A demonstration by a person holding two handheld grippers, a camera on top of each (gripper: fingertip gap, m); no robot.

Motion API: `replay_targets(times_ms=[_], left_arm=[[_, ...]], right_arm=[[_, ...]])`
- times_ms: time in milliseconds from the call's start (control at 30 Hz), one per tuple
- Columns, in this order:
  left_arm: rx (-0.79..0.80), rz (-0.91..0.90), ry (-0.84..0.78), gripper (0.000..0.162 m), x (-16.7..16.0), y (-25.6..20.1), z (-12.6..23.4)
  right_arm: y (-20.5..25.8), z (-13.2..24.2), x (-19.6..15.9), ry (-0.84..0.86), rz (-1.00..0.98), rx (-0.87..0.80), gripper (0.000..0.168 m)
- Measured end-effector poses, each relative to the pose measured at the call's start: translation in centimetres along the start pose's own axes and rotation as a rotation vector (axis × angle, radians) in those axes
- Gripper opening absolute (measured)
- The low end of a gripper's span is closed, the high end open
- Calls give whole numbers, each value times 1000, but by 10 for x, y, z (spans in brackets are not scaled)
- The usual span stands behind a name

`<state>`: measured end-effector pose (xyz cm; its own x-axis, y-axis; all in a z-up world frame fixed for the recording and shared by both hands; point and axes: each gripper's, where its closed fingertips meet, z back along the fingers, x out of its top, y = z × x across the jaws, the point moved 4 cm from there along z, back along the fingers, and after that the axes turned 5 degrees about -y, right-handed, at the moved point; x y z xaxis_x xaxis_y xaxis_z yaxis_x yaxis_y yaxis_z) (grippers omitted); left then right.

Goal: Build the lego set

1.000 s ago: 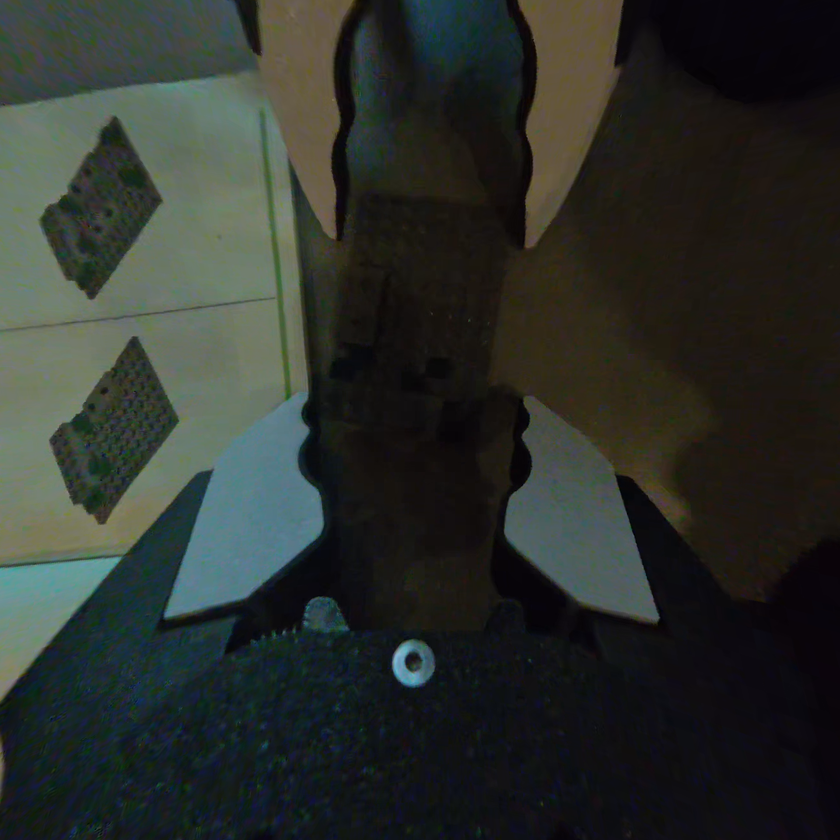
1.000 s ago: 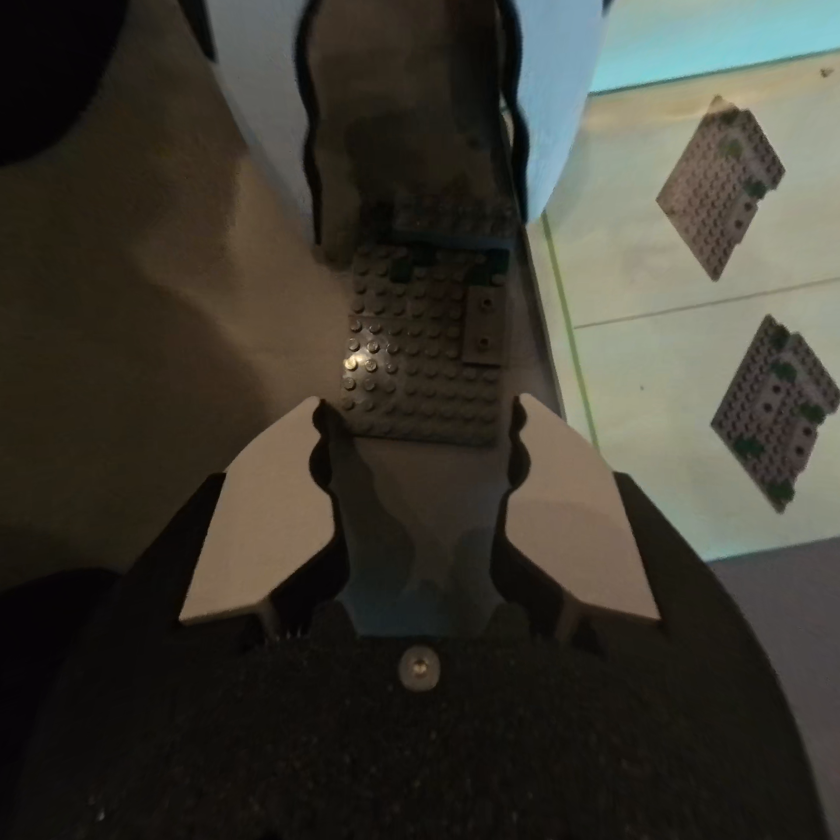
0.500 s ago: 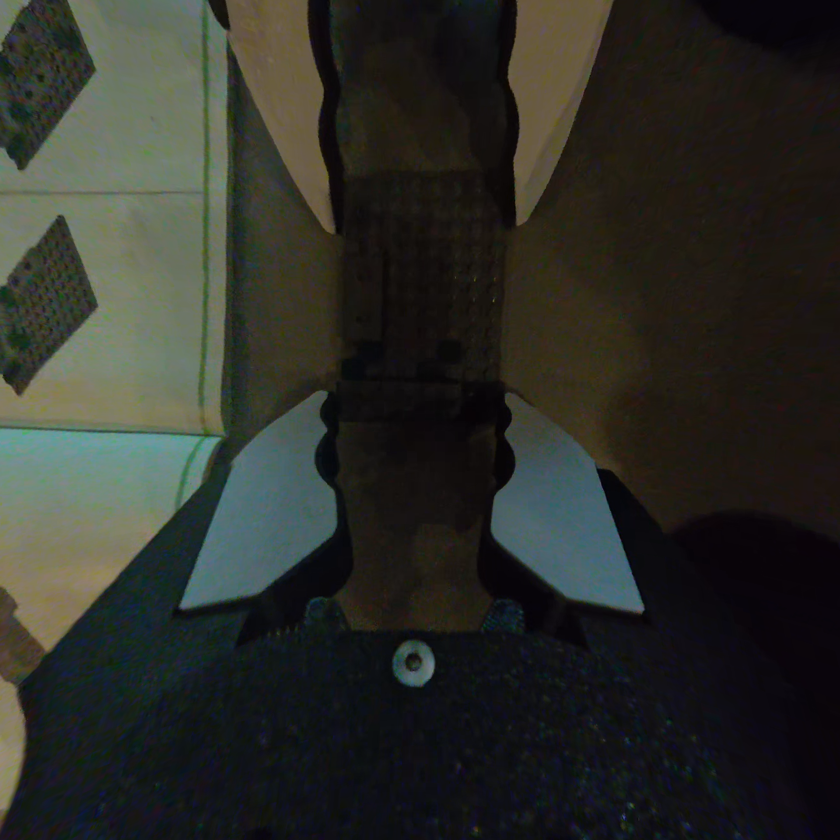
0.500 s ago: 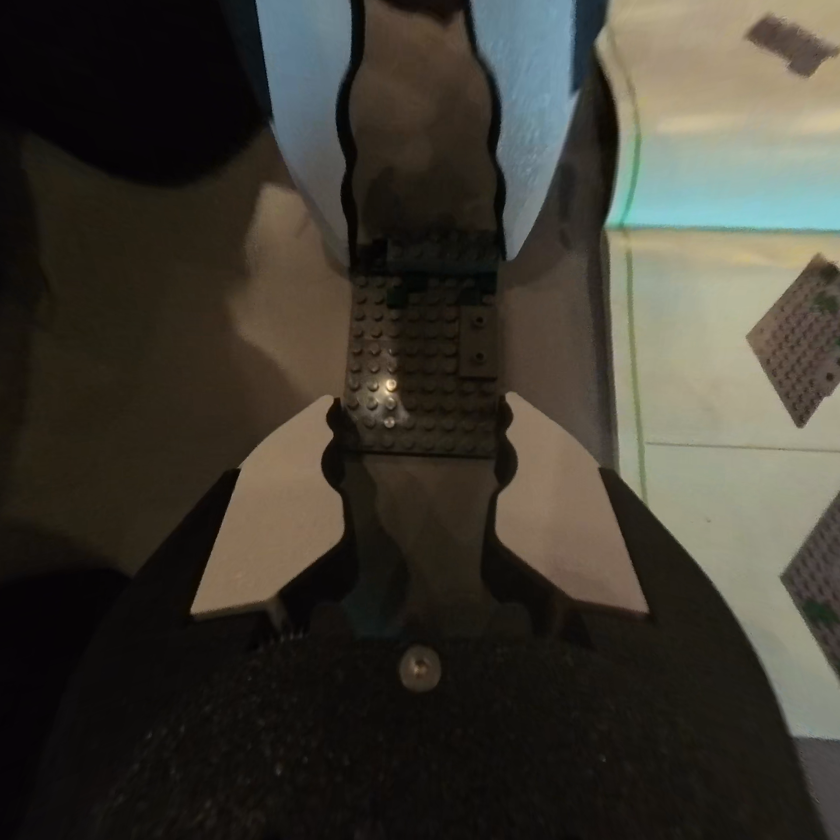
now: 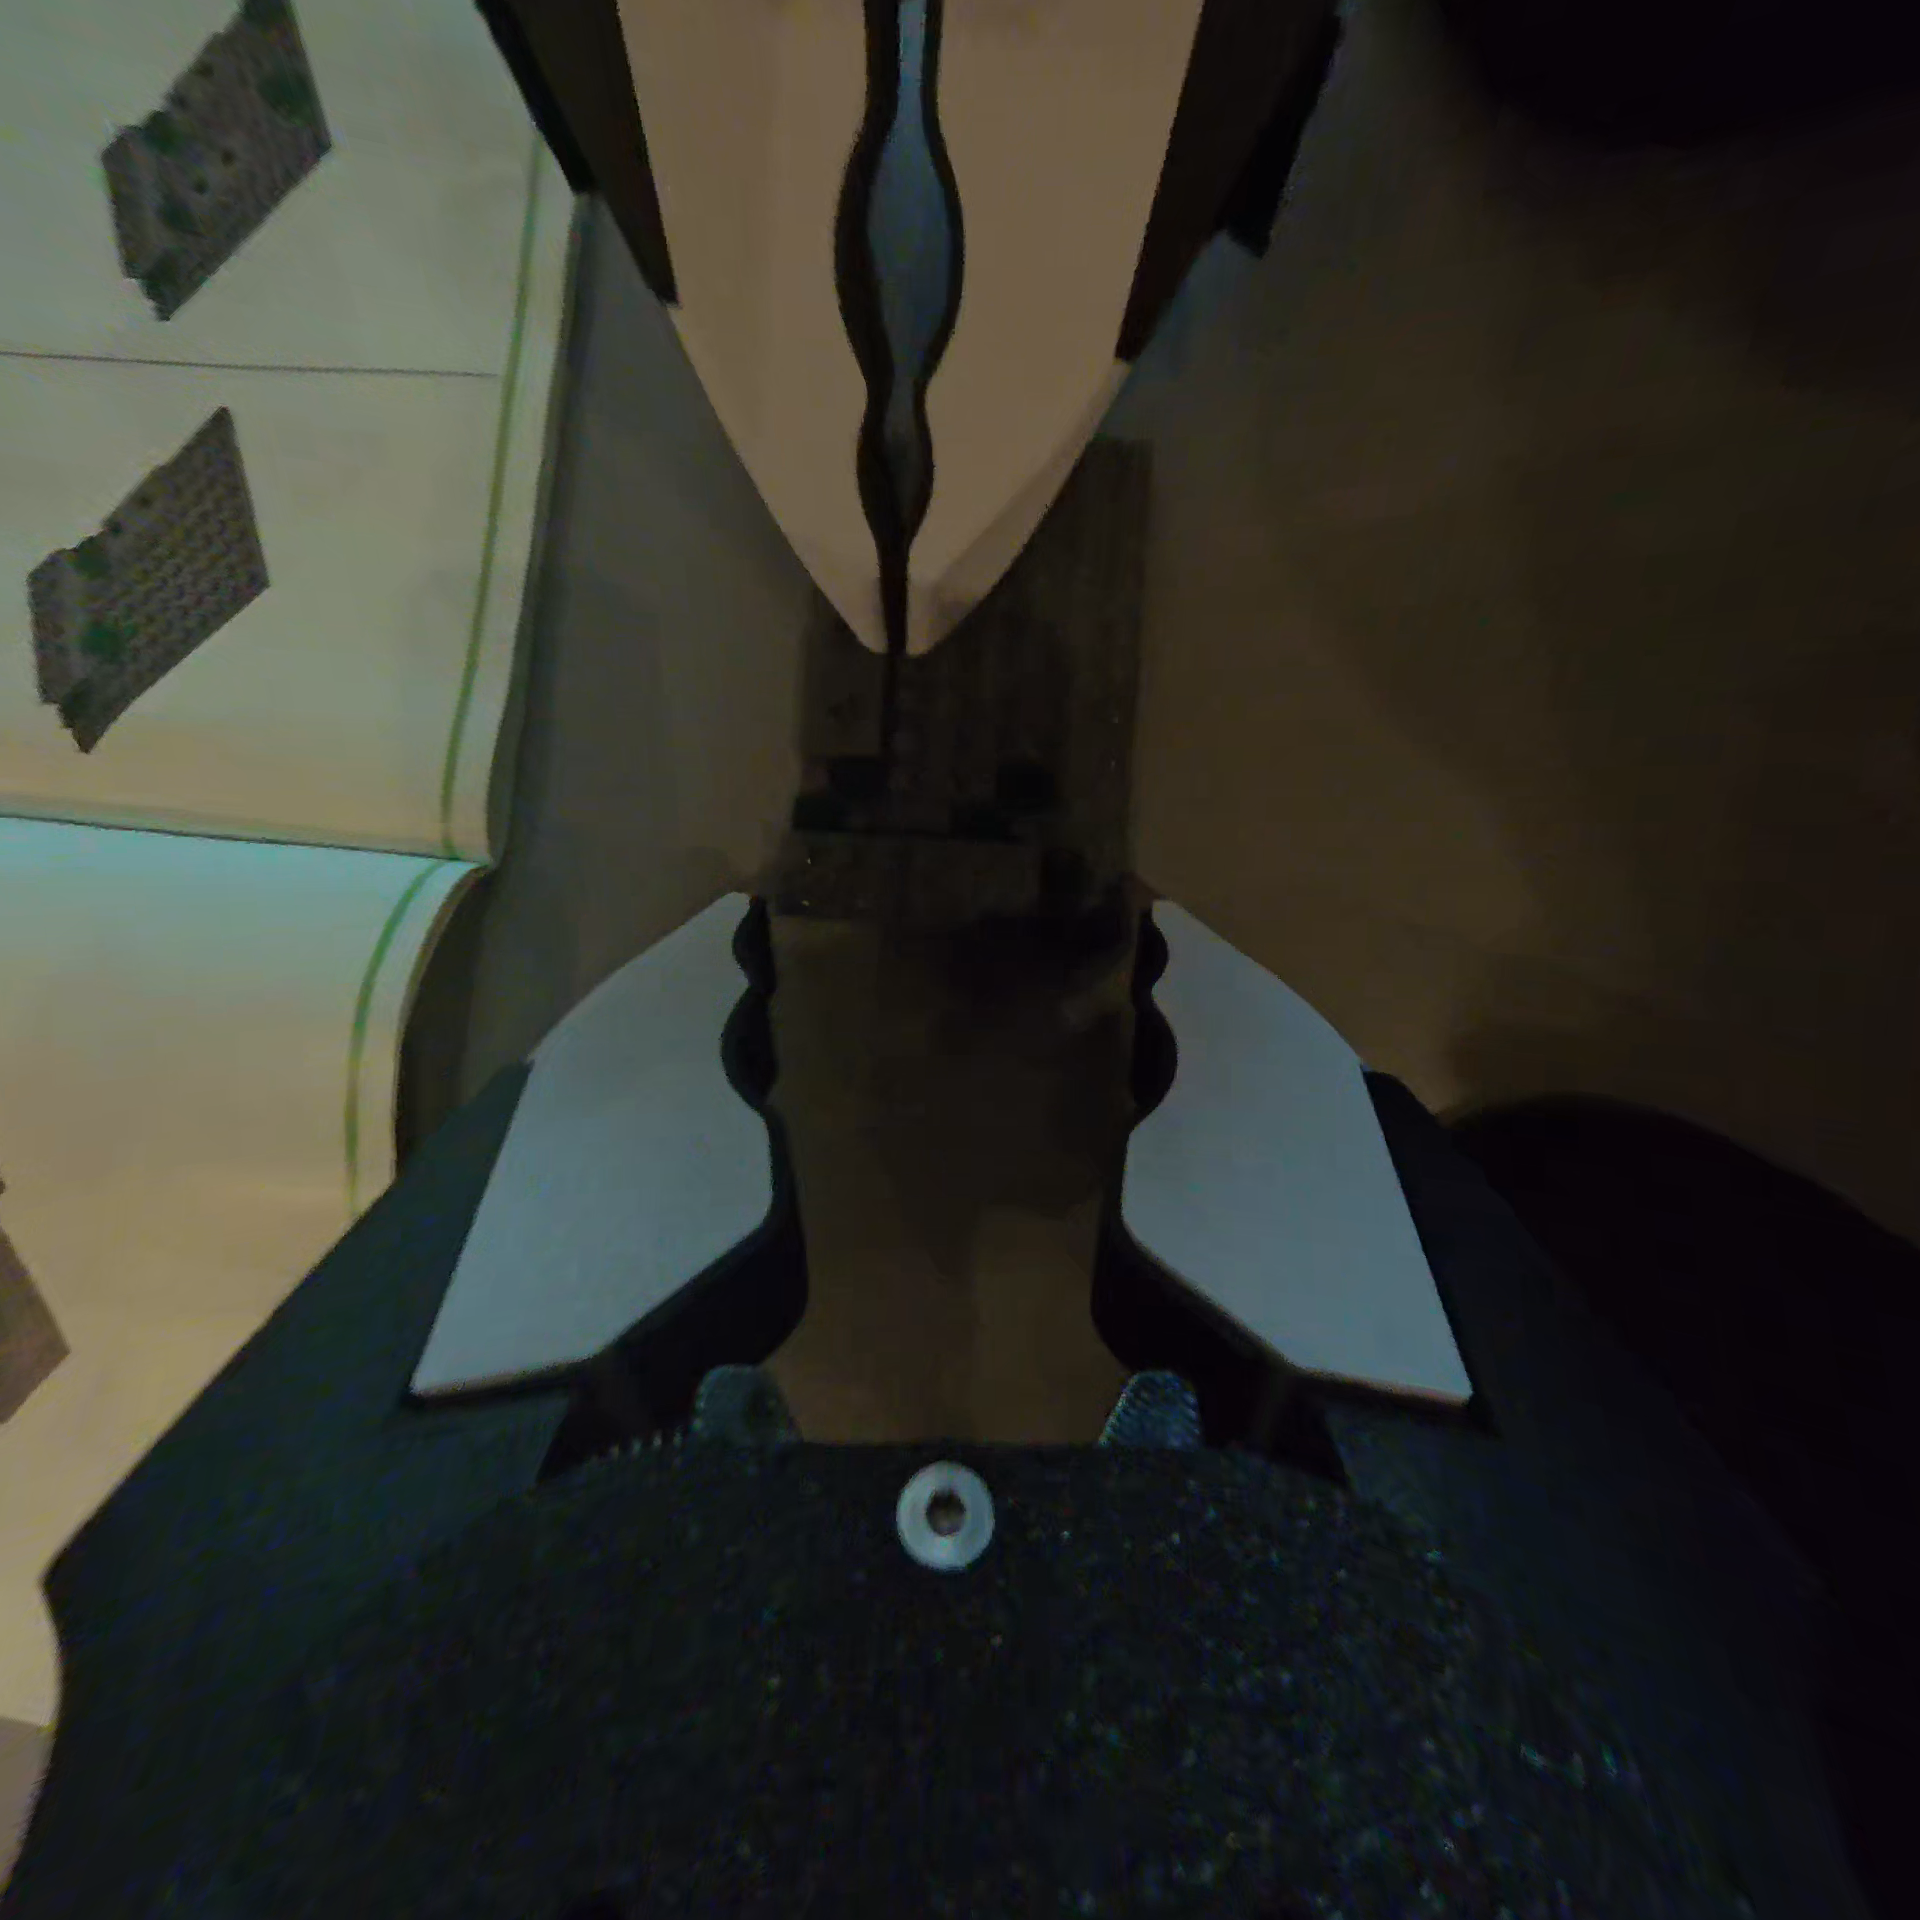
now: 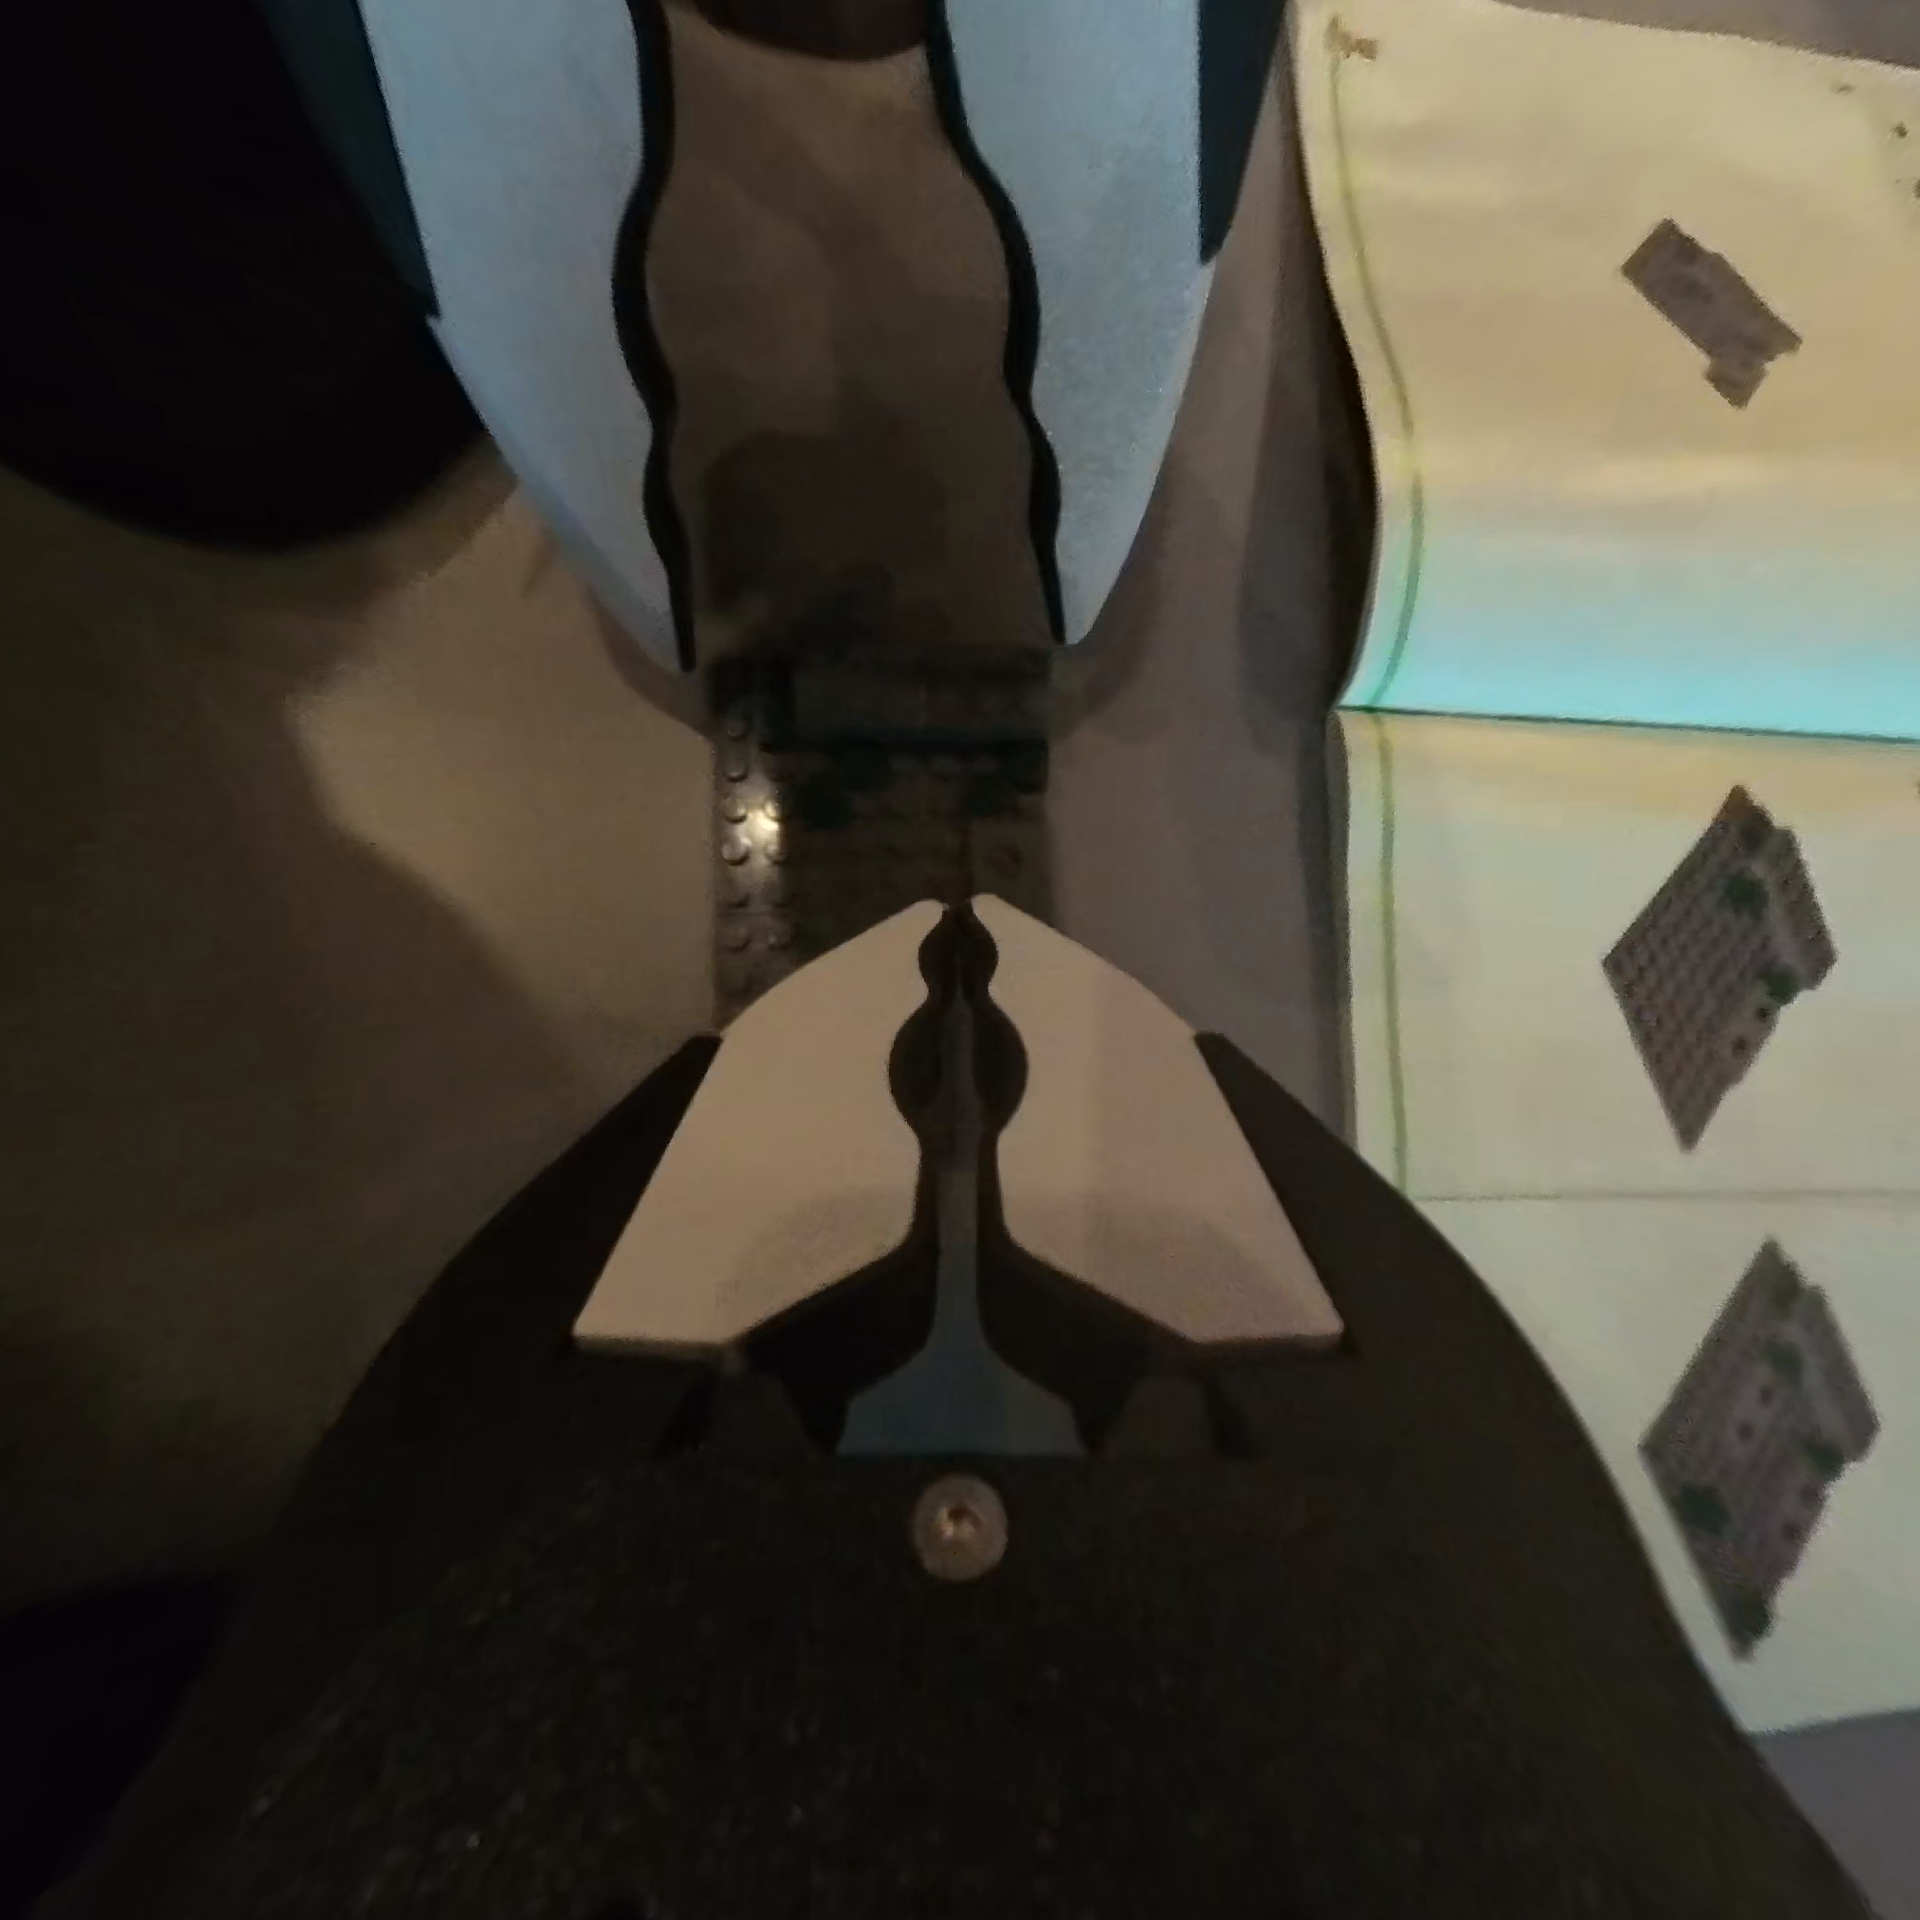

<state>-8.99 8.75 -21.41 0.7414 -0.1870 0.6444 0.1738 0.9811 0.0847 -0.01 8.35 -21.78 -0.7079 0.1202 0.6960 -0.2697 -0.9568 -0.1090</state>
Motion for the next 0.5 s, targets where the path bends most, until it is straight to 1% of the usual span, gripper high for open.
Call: replay_targets(times_ms=[67, 233, 367, 500], left_arm=[[6, 11, -20, 66, 0, 1, -1], [0, 9, -48, 60, 0, 3, -6], [-14, 25, -68, 56, 1, 6, -6], [-18, 18, -65, 57, 0, 5, -4]], right_arm=[[-1, -2, -2, 49, 18, 11, 0], [1, -4, -2, 76, 41, 20, 0], [1, -4, -2, 62, 26, 28, 0], [-9, 4, 5, 8, -40, 36, 0]])
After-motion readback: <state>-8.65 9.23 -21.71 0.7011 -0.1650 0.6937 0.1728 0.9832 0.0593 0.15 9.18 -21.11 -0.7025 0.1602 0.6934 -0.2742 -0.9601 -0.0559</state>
